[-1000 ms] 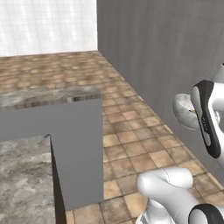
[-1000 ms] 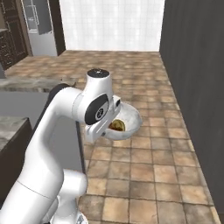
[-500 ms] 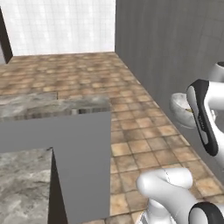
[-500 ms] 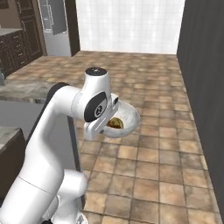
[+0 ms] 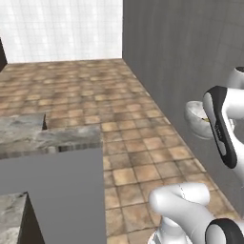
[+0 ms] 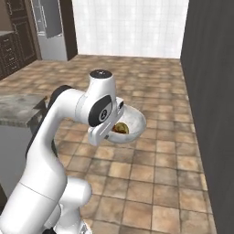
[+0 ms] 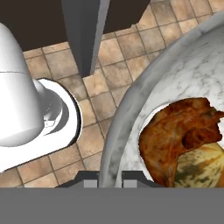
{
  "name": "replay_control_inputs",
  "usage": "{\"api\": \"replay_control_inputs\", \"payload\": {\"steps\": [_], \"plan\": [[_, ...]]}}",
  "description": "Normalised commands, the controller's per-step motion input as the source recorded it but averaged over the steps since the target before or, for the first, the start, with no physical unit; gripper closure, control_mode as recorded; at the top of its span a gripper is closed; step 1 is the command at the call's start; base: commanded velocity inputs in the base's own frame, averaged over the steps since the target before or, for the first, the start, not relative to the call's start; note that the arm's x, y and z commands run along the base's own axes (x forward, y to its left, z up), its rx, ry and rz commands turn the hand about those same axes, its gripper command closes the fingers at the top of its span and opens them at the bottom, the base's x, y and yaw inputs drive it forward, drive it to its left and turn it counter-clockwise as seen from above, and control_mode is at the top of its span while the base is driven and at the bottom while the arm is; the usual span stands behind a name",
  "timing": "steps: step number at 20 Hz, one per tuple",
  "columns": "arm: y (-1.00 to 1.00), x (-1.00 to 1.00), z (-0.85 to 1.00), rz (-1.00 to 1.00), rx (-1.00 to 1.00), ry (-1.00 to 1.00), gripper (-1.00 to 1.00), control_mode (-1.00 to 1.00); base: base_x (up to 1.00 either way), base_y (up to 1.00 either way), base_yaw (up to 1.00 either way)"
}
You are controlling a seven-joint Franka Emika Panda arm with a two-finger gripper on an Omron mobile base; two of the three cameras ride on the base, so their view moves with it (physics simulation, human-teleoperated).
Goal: Pick the chicken drumstick and squash from their plates and place them in the bowl. Then put the bowl in the fridge.
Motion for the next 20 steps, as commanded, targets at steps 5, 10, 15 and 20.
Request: {"api": "replay_control_inputs", "payload": {"steps": [5,10,15,20], "plan": [[0.00,0.00,0.00,0.00,0.00,0.00,1.00,1.00,0.71,-0.37,0.08],[0.00,0.00,0.00,0.00,0.00,0.00,1.00,1.00,0.73,-0.22,0.24],[0.00,0.00,0.00,0.00,0.00,0.00,1.00,1.00,0.73,-0.21,0.23],[0.00,0.00,0.00,0.00,0.00,0.00,1.00,1.00,0.73,-0.23,0.22]]}}
